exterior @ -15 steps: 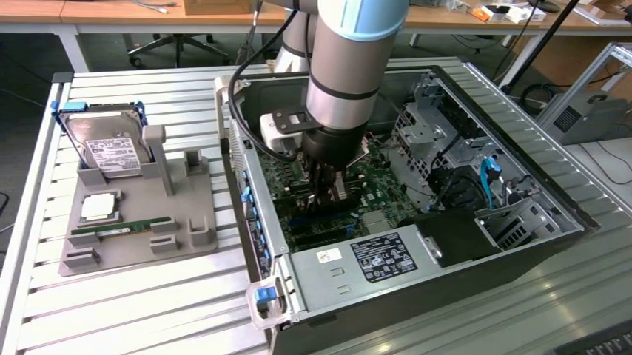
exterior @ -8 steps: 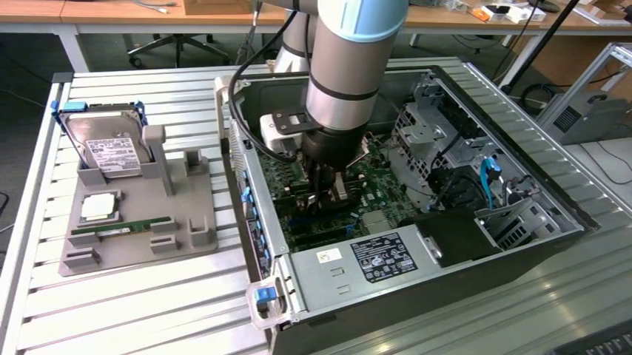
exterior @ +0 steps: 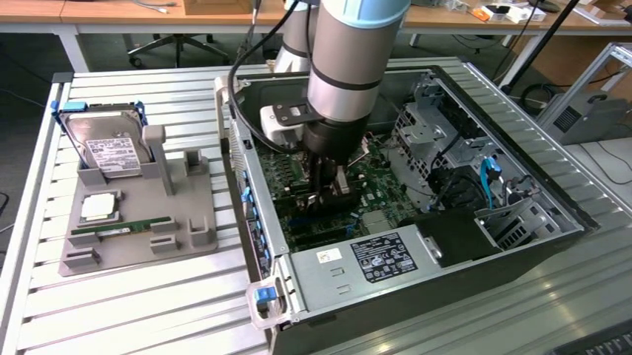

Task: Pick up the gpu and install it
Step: 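Insert the gpu into the slot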

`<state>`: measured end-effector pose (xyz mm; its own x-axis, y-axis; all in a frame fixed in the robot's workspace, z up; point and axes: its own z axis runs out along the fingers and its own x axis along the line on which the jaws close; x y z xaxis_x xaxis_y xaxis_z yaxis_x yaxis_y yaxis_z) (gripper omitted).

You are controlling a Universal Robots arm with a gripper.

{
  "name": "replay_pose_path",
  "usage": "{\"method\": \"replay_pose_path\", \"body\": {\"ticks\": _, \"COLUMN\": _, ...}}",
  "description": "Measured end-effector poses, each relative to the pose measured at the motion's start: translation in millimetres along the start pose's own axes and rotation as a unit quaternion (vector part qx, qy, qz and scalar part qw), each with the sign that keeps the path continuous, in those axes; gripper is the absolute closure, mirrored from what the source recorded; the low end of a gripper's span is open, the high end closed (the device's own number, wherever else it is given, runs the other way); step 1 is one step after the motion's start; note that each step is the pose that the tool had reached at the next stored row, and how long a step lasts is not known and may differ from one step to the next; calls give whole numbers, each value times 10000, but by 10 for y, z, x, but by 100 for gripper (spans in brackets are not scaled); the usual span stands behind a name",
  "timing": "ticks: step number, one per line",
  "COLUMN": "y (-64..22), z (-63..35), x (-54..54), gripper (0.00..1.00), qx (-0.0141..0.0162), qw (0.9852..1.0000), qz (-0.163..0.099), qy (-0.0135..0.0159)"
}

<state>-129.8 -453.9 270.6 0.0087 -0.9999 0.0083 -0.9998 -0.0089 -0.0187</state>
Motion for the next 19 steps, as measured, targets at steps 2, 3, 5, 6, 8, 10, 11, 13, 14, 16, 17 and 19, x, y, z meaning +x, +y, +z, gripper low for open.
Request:
{"method": "replay_pose_path", "body": {"ticks": 2, "y": -1, "z": -43, "x": -10, "gripper": 60, "qx": 0, "qw": 10000, "qz": -4, "qy": 0}}
{"method": "replay_pose_path", "body": {"ticks": 3, "y": -1, "z": -62, "x": -16, "gripper": 60, "qx": 0, "qw": 10000, "qz": -8, "qy": 0}}
{"method": "replay_pose_path", "body": {"ticks": 5, "y": -2, "z": -81, "x": -30, "gripper": 60, "qx": 1, "qw": 10000, "qz": -16, "qy": -2}}
{"method": "replay_pose_path", "body": {"ticks": 6, "y": -2, "z": -88, "x": -41, "gripper": 60, "qx": 0, "qw": 10000, "qz": -24, "qy": -1}}
{"method": "replay_pose_path", "body": {"ticks": 8, "y": -3, "z": -91, "x": -68, "gripper": 60, "qx": 0, "qw": 10000, "qz": -49, "qy": -1}}
{"method": "replay_pose_path", "body": {"ticks": 10, "y": -8, "z": -92, "x": -84, "gripper": 68, "qx": 1, "qw": 10000, "qz": -74, "qy": -1}}
{"method": "replay_pose_path", "body": {"ticks": 11, "y": -10, "z": -92, "x": -85, "gripper": 74, "qx": 1, "qw": 10000, "qz": -84, "qy": -1}}
{"method": "replay_pose_path", "body": {"ticks": 13, "y": -23, "z": -91, "x": -86, "gripper": 80, "qx": -1, "qw": 9999, "qz": -112, "qy": 0}}
{"method": "replay_pose_path", "body": {"ticks": 14, "y": -34, "z": -91, "x": -86, "gripper": 86, "qx": -4, "qw": 9999, "qz": -126, "qy": 1}}
{"method": "replay_pose_path", "body": {"ticks": 16, "y": -70, "z": -91, "x": -85, "gripper": 89, "qx": -16, "qw": 9999, "qz": -155, "qy": 6}}
{"method": "replay_pose_path", "body": {"ticks": 17, "y": -97, "z": -90, "x": -85, "gripper": 89, "qx": -25, "qw": 9998, "qz": -172, "qy": 8}}
{"method": "replay_pose_path", "body": {"ticks": 19, "y": -169, "z": -88, "x": -84, "gripper": 89, "qx": -60, "qw": 9998, "qz": -191, "qy": 8}}
